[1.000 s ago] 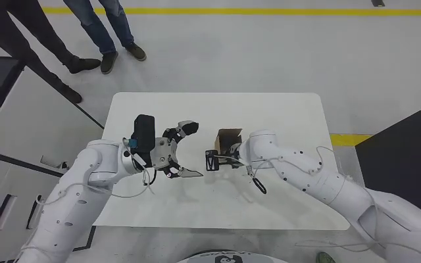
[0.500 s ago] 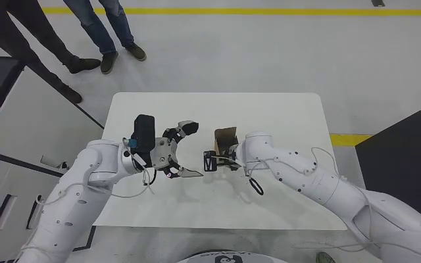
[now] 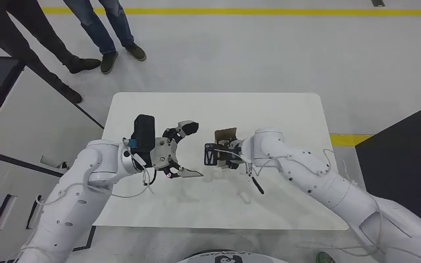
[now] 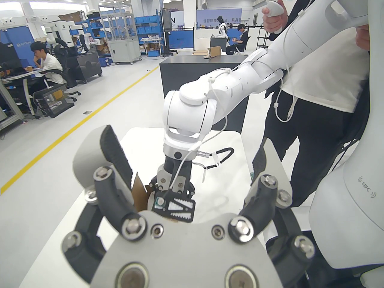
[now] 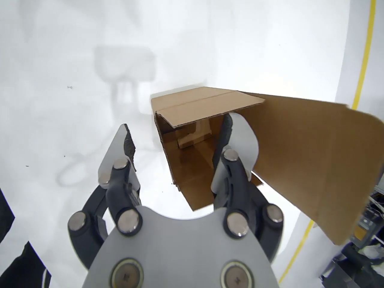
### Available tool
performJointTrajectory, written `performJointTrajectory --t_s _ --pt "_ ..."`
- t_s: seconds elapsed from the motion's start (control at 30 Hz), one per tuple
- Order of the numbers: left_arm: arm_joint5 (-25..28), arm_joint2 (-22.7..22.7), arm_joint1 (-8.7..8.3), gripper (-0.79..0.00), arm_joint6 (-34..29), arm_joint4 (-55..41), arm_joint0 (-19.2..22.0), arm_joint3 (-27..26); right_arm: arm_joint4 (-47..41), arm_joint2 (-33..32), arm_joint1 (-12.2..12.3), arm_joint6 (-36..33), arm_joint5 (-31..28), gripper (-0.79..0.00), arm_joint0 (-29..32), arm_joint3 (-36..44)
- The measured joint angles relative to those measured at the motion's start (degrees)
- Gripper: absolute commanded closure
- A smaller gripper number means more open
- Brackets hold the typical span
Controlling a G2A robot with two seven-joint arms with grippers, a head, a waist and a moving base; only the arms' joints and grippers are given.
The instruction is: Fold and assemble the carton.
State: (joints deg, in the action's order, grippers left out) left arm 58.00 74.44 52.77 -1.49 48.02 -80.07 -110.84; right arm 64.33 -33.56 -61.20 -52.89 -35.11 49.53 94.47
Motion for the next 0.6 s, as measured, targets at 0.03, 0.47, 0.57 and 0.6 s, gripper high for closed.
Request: performJointTrajectory --t_s 0.03,0.47,0.57,0.6 --pt "0.0 0.0 0.0 -0.785 0.0 0.0 0.0 0.0 -0.5 -1.5 0.6 0.5 -0.4 -0.785 0.9 1.0" --pt "0.0 0.0 0.0 -0.785 0.0 0.0 0.0 0.0 -15.2 -24.2 7.7 14.5 -8.4 -0.785 16.9 6.7" --pt "0.0 0.0 0.0 -0.785 0.0 0.0 0.0 0.0 -15.8 -24.3 7.7 14.6 -8.3 -0.785 16.9 6.6" --pt "0.0 0.0 0.0 -0.785 0.0 0.0 0.0 0.0 -15.5 -24.3 7.7 14.5 -8.3 -0.785 16.9 6.6"
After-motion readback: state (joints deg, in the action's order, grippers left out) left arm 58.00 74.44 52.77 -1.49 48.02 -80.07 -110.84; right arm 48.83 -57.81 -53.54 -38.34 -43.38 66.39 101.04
